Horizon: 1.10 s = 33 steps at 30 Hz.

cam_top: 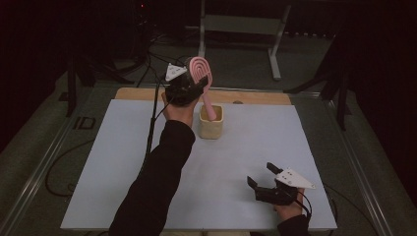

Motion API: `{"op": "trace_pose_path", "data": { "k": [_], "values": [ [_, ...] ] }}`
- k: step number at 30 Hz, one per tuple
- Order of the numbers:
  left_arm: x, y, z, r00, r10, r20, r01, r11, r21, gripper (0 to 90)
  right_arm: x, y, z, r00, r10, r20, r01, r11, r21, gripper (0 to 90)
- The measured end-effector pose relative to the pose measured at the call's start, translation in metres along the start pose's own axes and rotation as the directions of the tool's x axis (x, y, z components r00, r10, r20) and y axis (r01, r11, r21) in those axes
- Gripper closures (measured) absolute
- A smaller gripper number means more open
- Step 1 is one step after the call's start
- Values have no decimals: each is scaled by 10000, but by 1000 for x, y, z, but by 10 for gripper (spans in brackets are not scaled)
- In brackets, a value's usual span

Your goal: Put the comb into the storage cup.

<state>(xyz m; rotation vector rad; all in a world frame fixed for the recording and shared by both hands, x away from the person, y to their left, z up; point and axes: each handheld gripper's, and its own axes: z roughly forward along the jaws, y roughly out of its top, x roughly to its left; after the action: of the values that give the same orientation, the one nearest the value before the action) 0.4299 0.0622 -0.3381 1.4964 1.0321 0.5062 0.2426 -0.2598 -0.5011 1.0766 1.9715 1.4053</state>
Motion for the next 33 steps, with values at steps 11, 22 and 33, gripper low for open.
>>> {"op": "trace_pose_path", "data": {
  "k": [11, 22, 33],
  "values": [
    [-3, -3, 4, 10000, 92, -20, -91, 9999, 43, 645, 0, 0, 0, 10000, -19, 1, 19, 10000, 12, 97],
    [-5, -7, 10, 10000, 20, -30, -20, 10000, 22, 645, 1, 0, 1, 10000, 4, -48, -4, 10000, 27, 97],
    [-6, -9, 15, 10000, 33, -47, -33, 10000, 8, 645, 1, 0, 0, 10000, 8, -51, -8, 10000, 3, 97]
  ]
}}
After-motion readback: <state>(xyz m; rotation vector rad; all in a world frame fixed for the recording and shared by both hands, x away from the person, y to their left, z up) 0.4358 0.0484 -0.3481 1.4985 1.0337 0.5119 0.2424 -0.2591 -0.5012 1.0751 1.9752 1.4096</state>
